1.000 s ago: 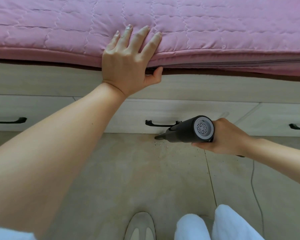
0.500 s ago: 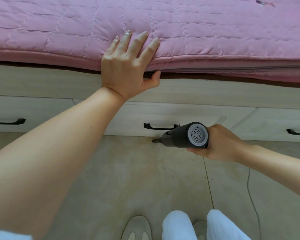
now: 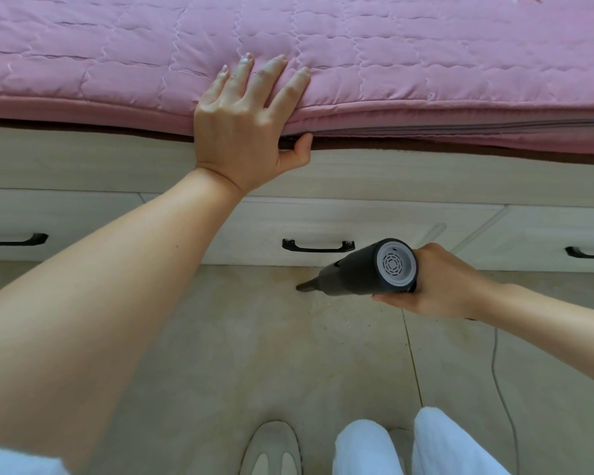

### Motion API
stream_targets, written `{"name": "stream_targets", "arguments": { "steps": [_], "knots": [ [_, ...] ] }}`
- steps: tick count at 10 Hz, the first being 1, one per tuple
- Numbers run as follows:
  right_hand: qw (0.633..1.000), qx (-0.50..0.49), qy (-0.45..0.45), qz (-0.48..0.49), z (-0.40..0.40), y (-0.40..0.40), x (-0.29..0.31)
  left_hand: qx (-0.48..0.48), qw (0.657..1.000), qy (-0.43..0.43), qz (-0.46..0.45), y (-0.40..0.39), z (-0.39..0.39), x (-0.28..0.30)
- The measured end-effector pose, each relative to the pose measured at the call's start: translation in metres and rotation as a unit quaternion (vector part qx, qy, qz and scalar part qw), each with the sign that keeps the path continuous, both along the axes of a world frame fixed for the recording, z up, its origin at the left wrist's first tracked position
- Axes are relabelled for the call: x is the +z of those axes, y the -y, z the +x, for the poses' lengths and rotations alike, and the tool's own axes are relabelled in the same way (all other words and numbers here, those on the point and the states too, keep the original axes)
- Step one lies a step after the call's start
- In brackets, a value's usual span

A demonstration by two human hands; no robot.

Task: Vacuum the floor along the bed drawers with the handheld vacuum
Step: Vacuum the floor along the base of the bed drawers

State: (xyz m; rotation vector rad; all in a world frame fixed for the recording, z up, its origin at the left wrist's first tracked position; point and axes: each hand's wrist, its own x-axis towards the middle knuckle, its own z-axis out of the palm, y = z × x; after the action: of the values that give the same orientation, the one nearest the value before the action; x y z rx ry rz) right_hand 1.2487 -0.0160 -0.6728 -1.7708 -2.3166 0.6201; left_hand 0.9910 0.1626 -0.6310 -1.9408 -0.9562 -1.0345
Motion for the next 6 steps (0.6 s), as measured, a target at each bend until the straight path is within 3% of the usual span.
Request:
{"name": "stream_targets", "arguments": {
  "steps": [2, 6],
  "knots": [
    [0.999, -0.001, 0.004, 0.034, -0.007, -0.009, -0.008, 0.004, 1.0, -0.003, -0.003, 0.0, 0.001, 0.001],
    [1.0, 0.018, -0.014, -0.01, -0.004, -0.002, 0.005, 0.004, 1.0, -0.001, -0.005, 0.001, 0.0, 0.001]
  ]
}}
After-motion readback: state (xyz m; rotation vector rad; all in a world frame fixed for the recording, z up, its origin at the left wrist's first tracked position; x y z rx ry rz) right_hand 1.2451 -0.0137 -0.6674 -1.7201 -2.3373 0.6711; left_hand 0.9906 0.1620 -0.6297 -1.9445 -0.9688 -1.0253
